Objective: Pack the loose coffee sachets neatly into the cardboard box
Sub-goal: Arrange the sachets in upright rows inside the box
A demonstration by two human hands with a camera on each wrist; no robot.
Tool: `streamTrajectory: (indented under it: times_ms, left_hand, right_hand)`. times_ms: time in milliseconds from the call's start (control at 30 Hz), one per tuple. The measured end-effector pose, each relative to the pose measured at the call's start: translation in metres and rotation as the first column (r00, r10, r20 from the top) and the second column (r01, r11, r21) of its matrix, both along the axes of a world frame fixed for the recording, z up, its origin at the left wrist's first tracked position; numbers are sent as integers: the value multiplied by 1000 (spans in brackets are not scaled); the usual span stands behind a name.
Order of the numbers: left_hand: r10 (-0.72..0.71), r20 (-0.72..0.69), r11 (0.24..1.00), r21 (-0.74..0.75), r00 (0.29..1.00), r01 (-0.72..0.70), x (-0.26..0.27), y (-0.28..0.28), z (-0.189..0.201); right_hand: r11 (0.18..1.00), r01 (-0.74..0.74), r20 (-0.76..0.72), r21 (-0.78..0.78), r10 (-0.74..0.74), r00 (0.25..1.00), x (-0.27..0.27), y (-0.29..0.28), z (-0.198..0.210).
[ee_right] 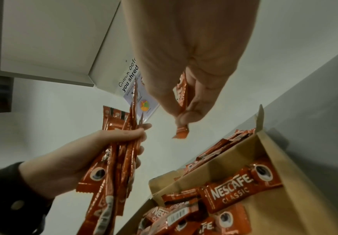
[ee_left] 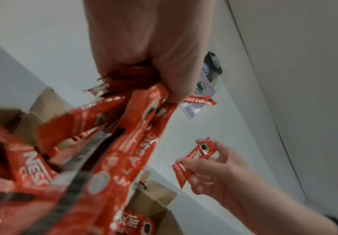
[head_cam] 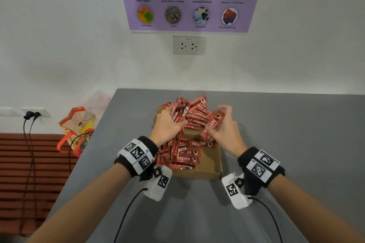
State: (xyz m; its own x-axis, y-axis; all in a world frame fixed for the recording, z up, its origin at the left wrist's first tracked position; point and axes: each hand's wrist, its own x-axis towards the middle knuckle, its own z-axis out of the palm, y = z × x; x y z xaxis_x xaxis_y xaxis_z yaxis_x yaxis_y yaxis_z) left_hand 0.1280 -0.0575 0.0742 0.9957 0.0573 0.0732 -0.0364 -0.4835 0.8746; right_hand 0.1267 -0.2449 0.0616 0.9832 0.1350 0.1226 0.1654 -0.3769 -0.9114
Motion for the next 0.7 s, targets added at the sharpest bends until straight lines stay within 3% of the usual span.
streamTrajectory:
  times_ms: [167,333,500,700]
  left_hand:
    - [-130,-84,961,236,988,147,-4,-10,-4]
    - [-197,-119,916,331,973,226,-7,-14,-9]
    - [-306,-189,812,459,933,359,-4,-7,-14]
    - [-366,-421,615,559,830,555,-5,-5,-19]
  right_hand:
    - [997,-53,3,-62,53,999,1,-1,-7]
    - [990,-29,25,-138,32,999,2,-8,-17]
    - [940,-74,-34,-332,67,997,3,-16,-31]
    - [936,101,15,-338,-102,995,11,-24,-41]
